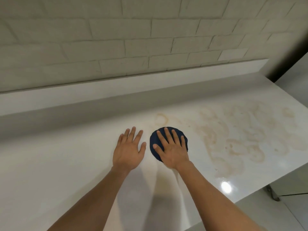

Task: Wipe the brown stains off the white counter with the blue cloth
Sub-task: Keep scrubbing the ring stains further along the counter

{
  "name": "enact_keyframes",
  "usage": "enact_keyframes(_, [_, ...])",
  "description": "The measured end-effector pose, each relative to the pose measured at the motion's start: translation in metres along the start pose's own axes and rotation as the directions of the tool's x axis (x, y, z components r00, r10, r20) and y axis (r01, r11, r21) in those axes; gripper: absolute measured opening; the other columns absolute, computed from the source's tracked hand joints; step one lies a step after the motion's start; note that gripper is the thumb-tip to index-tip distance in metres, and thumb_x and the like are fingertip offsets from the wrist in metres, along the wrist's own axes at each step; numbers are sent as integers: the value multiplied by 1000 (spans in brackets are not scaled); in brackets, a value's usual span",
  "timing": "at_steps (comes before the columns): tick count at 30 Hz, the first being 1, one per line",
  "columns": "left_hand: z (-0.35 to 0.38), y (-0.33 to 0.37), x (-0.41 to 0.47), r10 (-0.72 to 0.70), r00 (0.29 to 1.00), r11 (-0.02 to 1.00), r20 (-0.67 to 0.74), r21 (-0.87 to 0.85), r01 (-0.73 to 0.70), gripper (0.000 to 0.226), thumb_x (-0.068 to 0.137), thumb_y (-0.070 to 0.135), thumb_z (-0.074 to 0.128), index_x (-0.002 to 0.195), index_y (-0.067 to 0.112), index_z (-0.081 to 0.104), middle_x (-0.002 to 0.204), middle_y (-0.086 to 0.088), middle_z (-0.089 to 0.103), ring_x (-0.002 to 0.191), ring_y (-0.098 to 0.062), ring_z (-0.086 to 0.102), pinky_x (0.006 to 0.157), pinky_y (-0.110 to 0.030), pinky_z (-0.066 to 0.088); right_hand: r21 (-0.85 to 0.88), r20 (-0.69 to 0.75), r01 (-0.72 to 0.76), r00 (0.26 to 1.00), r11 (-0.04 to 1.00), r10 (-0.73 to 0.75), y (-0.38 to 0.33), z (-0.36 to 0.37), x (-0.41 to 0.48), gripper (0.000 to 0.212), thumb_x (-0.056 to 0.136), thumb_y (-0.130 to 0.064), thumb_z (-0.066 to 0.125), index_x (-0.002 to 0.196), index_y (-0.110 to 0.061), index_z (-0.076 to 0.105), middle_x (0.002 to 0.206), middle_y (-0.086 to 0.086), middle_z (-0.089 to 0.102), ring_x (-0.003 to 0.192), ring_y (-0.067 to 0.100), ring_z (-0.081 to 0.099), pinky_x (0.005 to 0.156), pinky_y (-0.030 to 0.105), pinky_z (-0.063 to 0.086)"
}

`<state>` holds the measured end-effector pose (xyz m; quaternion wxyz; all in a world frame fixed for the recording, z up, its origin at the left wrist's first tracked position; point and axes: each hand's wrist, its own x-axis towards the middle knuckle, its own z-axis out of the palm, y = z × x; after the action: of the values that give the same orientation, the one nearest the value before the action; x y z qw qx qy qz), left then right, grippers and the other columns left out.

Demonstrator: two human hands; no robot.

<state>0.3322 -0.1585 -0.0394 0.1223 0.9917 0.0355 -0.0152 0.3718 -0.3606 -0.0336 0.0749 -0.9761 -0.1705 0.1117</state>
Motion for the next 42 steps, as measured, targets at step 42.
enact_keyframes(42, [19,51,-18,116,988,973,102,188,-134,62,103,48,-2,154,17,-18,169,-1,-10,155,-16,-10,122,-45,-12,-21,3,217,976,976,-217,42,-6,-24,57,108,-42,12,160,-20,6,167,-8,0,152,7,-6,121,45,-15])
